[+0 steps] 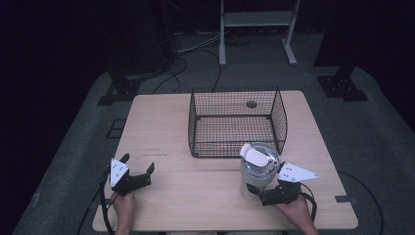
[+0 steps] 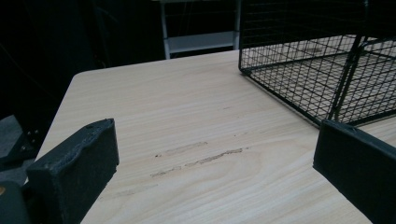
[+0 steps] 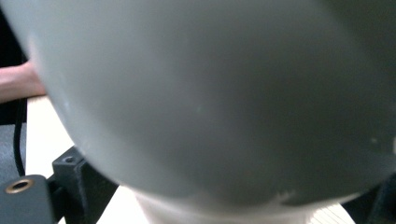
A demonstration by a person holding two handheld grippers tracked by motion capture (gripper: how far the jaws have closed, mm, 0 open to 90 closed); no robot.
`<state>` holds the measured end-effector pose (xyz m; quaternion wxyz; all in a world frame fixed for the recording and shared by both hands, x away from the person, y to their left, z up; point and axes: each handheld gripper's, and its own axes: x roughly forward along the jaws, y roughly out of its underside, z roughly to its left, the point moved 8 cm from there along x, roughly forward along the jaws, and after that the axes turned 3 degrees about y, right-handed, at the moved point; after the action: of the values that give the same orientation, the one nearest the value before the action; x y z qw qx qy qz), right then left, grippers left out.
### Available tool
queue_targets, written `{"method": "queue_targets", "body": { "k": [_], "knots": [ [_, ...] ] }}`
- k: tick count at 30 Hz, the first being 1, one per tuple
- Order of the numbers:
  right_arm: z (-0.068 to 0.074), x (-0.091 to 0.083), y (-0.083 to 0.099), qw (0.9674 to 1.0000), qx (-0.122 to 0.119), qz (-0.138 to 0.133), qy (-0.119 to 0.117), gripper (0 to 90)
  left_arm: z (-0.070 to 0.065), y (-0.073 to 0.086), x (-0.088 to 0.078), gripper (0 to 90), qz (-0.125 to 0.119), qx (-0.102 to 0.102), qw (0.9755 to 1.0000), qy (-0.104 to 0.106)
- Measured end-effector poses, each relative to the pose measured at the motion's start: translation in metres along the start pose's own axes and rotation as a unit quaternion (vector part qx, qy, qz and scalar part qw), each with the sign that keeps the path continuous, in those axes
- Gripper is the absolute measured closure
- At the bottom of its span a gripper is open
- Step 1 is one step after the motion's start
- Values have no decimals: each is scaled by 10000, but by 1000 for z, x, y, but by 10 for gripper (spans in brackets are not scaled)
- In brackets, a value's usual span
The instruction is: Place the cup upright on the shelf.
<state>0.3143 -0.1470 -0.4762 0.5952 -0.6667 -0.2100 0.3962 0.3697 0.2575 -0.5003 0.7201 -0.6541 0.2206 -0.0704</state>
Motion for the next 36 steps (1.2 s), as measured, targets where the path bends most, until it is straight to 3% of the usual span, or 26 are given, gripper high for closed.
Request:
{"method": "queue_targets", "body": {
  "k": [19,24,31,36],
  "knots": [
    [-2,0,0,9999,-16,-106,-51,82,-1,0,0,0,-14,11,10000,25],
    [-3,0,-3,9998,133,-144,-88,83,-1,0,-1,0,-32,18,10000,36],
    [0,-1,-20,9990,142,-304,-281,83,0,0,0,0,-5,-14,10000,21],
    [5,-4,-51,9973,18,-532,-512,83,0,0,0,0,-1,-31,10000,26]
  ]
}}
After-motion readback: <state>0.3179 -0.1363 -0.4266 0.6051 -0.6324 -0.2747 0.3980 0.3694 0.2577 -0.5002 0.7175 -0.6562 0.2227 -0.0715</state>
